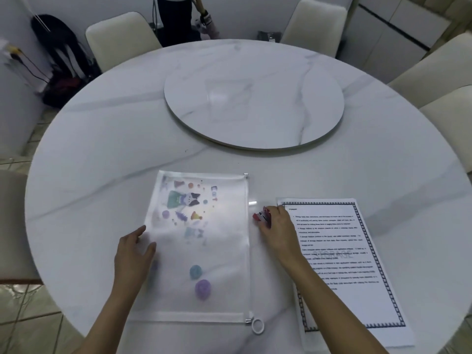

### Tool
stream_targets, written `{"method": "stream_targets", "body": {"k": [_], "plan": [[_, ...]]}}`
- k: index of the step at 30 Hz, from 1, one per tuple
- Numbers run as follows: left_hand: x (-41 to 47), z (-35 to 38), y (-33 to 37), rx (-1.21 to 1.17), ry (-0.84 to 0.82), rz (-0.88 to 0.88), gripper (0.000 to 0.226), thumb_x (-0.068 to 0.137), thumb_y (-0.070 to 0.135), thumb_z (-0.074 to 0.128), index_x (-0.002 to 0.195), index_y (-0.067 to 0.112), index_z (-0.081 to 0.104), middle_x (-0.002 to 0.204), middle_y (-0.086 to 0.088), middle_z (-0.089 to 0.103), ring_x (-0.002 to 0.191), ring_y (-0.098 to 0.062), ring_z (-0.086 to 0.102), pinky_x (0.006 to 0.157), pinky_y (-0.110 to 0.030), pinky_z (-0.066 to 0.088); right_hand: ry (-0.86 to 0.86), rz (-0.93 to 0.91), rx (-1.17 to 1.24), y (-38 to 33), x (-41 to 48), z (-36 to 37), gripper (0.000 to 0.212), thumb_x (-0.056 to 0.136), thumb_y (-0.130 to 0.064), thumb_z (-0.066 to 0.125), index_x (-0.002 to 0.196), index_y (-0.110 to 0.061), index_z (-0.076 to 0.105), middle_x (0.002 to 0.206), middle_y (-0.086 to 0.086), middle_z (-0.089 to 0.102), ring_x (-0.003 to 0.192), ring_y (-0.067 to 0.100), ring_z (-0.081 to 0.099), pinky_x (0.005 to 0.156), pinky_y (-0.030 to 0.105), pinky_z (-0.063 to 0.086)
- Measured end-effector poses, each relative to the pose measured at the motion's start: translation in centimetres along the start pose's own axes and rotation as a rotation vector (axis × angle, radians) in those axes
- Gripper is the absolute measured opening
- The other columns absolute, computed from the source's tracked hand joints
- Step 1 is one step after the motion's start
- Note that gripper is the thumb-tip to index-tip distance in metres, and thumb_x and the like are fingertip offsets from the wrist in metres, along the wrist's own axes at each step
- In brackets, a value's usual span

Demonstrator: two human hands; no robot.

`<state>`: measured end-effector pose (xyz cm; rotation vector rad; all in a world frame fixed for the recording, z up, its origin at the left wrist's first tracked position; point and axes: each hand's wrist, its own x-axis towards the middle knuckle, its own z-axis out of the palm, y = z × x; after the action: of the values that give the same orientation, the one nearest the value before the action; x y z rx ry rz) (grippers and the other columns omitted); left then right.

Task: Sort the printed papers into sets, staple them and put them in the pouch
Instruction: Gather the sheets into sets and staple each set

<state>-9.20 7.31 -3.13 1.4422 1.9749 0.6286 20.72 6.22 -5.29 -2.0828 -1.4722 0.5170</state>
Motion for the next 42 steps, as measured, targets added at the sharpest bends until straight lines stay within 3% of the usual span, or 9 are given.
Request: {"method": "stream_targets", "body": {"k": [12,17,22,26,28,33,36,40,42], "plan": [[-2.2,1.7,0.5,0.154,-0.029,0.01,0.049,0.083,0.007,0.065,0.13,0.007,0.05,0.143,-0.015,0.038,0.13,-0.031,0.038,0.105,-0.046,0.034,0.04,0.027,0.035,2.3,8.8,-3.7,0.032,0.088,-0.022,0.061,0.112,-0.001,0.057,0.106,0.013,0.052,0.094,0.023,0.053,0.074,0.024,0.037],[-2.6,1.6,1.4,0.147,-0.023,0.01,0.049,0.083,0.007,0.064,0.13,0.008,0.051,0.144,-0.015,0.037,0.131,-0.032,0.038,0.105,-0.045,0.034,0.014,0.031,0.02,2.8,9.0,-3.4,0.035,0.089,-0.013,0.056,0.123,-0.003,0.052,0.114,0.012,0.05,0.109,0.024,0.05,0.079,0.025,0.038],[-4.1,1.8,3.6,0.013,-0.007,0.124,0.038,0.086,0.007,0.061,0.122,0.016,0.058,0.132,-0.004,0.053,0.118,-0.026,0.052,0.097,-0.035,0.04,0.052,0.046,0.061,4.0,7.3,-5.2,0.04,0.091,-0.016,0.056,0.128,-0.002,0.048,0.123,0.014,0.047,0.115,0.024,0.047,0.091,0.03,0.041],[-5.9,3.7,6.9,-0.199,-0.218,0.142,0.03,0.088,0.011,0.059,0.102,0.037,0.06,0.096,0.031,0.067,0.091,-0.002,0.065,0.077,-0.005,0.043,0.108,0.087,0.095,6.7,3.3,-7.7,0.038,0.091,-0.012,0.056,0.126,-0.001,0.051,0.121,0.016,0.048,0.112,0.025,0.051,0.097,0.033,0.043],[-6.9,5.3,8.5,-0.214,-0.316,0.168,0.033,0.088,0.013,0.059,0.1,0.044,0.058,0.097,0.038,0.062,0.09,0.003,0.064,0.073,-0.001,0.044,0.16,0.128,0.085,8.4,1.0,-8.8,0.036,0.089,-0.01,0.058,0.123,0.001,0.053,0.118,0.017,0.051,0.108,0.028,0.052,0.096,0.036,0.044],[-10.0,10.4,11.6,-0.222,-0.619,0.128,0.03,0.092,0.016,0.055,0.116,0.034,0.052,0.109,0.014,0.064,0.092,-0.007,0.062,0.069,-0.004,0.045,0.243,0.282,0.038,12.7,-3.5,-11.1,0.033,0.087,-0.007,0.061,0.118,0.004,0.057,0.113,0.023,0.053,0.105,0.035,0.052,0.092,0.038,0.042],[-11.9,12.5,13.0,-0.194,-0.771,0.055,0.041,0.093,0.021,0.052,0.133,0.02,0.042,0.124,0.003,0.052,0.104,-0.012,0.054,0.085,-0.018,0.046,0.279,0.461,0.016,15.1,-5.5,-12.2,0.033,0.087,-0.015,0.061,0.115,0.004,0.059,0.111,0.025,0.054,0.104,0.038,0.05,0.091,0.04,0.041],[-13.1,14.2,14.3,-0.198,-0.779,0.066,0.021,0.092,0.015,0.053,0.086,0.032,0.041,0.089,0.012,0.044,0.093,-0.013,0.044,0.081,-0.023,0.039,0.222,0.633,0.099,16.0,-6.8,-13.2,0.04,0.089,-0.023,0.059,0.12,0.003,0.056,0.121,0.026,0.054,0.11,0.039,0.052,0.095,0.039,0.041],[-13.2,14.7,14.5,-0.227,-0.764,0.039,0.014,0.092,0.014,0.053,0.094,0.026,0.045,0.098,0.009,0.053,0.089,-0.009,0.051,0.076,-0.018,0.041,0.189,0.634,0.164,15.7,-7.0,-13.6,0.04,0.091,-0.022,0.057,0.122,0.003,0.055,0.122,0.023,0.056,0.111,0.036,0.054,0.094,0.036,0.041]]}}
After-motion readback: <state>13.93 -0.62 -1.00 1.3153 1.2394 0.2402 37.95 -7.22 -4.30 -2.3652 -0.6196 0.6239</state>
